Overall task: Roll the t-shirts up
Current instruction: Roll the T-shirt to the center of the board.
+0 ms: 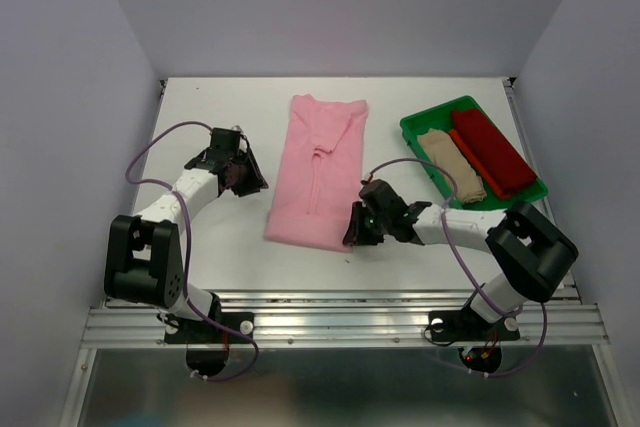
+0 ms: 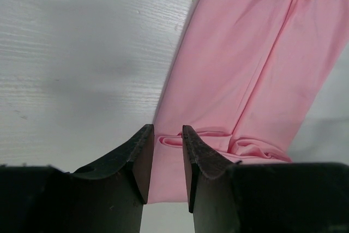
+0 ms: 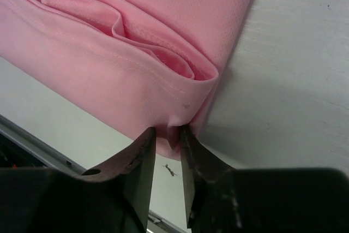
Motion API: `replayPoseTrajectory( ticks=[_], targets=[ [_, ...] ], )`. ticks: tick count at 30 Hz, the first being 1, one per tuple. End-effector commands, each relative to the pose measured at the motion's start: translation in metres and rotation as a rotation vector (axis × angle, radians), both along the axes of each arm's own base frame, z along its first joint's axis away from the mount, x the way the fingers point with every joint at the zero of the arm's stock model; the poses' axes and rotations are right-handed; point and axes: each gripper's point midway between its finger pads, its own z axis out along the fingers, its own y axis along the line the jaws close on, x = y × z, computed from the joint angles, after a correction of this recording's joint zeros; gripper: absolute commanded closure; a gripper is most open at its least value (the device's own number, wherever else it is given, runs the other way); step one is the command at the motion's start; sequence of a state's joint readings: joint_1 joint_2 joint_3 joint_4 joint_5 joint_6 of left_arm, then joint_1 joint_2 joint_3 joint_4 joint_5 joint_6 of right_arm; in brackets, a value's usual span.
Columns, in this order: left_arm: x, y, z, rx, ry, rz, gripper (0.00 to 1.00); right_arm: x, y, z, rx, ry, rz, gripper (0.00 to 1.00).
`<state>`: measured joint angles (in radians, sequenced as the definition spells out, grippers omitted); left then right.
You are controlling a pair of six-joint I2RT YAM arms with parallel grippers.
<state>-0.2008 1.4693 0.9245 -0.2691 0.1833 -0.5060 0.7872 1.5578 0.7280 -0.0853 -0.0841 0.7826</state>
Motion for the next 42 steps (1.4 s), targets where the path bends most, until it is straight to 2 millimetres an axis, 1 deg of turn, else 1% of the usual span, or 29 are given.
replayPoseTrajectory(
  ticks=[1, 2, 5, 7, 8, 9, 10, 11, 12, 13, 15, 17, 20, 21, 22, 24, 27, 30, 32, 33, 34, 37, 42],
  targets=[
    [-0.009, 0.002, 0.013, -0.007, -0.024, -0.007, 0.62, 0.006, -0.011, -0.001, -0.062, -0.04, -0.029, 0.66],
    [-0.014, 0.004, 0.014, -0.002, -0.022, -0.003, 0.62, 0.009, -0.013, 0.003, -0.069, -0.054, -0.043, 0.64],
    [-0.027, 0.01, 0.014, 0.014, -0.014, 0.011, 0.62, 0.014, -0.016, 0.016, -0.074, -0.089, -0.066, 0.62],
    [-0.035, 0.013, 0.01, 0.019, 0.0, 0.022, 0.62, 0.014, -0.017, 0.023, -0.07, -0.094, -0.07, 0.61],
    [-0.045, 0.015, 0.006, 0.021, 0.016, 0.026, 0.62, 0.013, -0.017, 0.025, -0.064, -0.092, -0.071, 0.61],
    [-0.05, 0.015, 0.003, 0.02, 0.023, 0.029, 0.63, 0.012, -0.017, 0.03, -0.053, -0.096, -0.07, 0.6],
    [-0.055, 0.016, 0.001, 0.018, 0.03, 0.03, 0.63, 0.008, -0.017, 0.031, -0.045, -0.086, -0.061, 0.59],
    [-0.064, 0.016, -0.003, 0.004, 0.04, 0.037, 0.64, 0.006, -0.017, 0.031, -0.039, -0.082, -0.06, 0.57],
    [-0.068, 0.01, -0.003, -0.01, 0.037, 0.029, 0.64, 0.002, -0.019, 0.031, -0.032, -0.068, -0.064, 0.55],
    [-0.071, 0.005, -0.002, -0.024, 0.031, 0.02, 0.64, 0.0, -0.019, 0.031, -0.027, -0.064, -0.064, 0.55],
    [-0.079, -0.01, -0.002, -0.074, 0.036, 0.001, 0.63, -0.004, -0.022, 0.029, -0.023, -0.051, -0.074, 0.54],
    [-0.086, -0.011, -0.011, -0.077, 0.061, 0.022, 0.62, -0.005, -0.023, 0.027, -0.023, -0.042, -0.092, 0.54],
    [-0.09, -0.009, -0.019, -0.097, 0.067, 0.071, 0.59, -0.006, -0.022, 0.022, -0.009, -0.021, -0.12, 0.55],
    [-0.09, -0.01, -0.019, -0.106, 0.065, 0.083, 0.47, -0.006, -0.021, 0.021, 0.0, -0.01, -0.133, 0.55],
    [-0.09, -0.009, -0.02, -0.11, 0.062, 0.088, 0.44, -0.005, -0.02, 0.019, 0.006, -0.011, -0.139, 0.55],
    [-0.095, -0.006, -0.03, -0.097, 0.077, 0.103, 0.42, -0.011, -0.017, 0.015, 0.022, 0.023, -0.128, 0.54],
    [-0.1, -0.009, -0.038, -0.116, 0.085, 0.096, 0.42, -0.013, -0.015, 0.011, 0.028, 0.035, -0.122, 0.54],
    [-0.101, -0.012, -0.041, -0.132, 0.081, 0.09, 0.43, -0.014, -0.014, 0.007, 0.02, 0.047, -0.11, 0.55],
    [-0.102, -0.013, -0.042, -0.138, 0.08, 0.082, 0.44, -0.014, -0.014, 0.005, 0.017, 0.05, -0.11, 0.56],
    [-0.103, -0.014, -0.043, -0.142, 0.08, 0.077, 0.47, -0.014, -0.015, 0.003, 0.013, 0.052, -0.111, 0.58],
    [-0.103, -0.014, -0.043, -0.146, 0.078, 0.076, 0.48, -0.014, -0.015, 0.003, 0.013, 0.052, -0.112, 0.58],
    [-0.105, -0.018, -0.047, -0.159, 0.082, 0.061, 0.49, -0.015, -0.016, 0.0, 0.006, 0.06, -0.119, 0.62],
    [-0.11, -0.022, -0.053, -0.172, 0.1, 0.044, 0.53, -0.016, -0.018, -0.004, 0.002, 0.065, -0.128, 0.63]
  ],
)
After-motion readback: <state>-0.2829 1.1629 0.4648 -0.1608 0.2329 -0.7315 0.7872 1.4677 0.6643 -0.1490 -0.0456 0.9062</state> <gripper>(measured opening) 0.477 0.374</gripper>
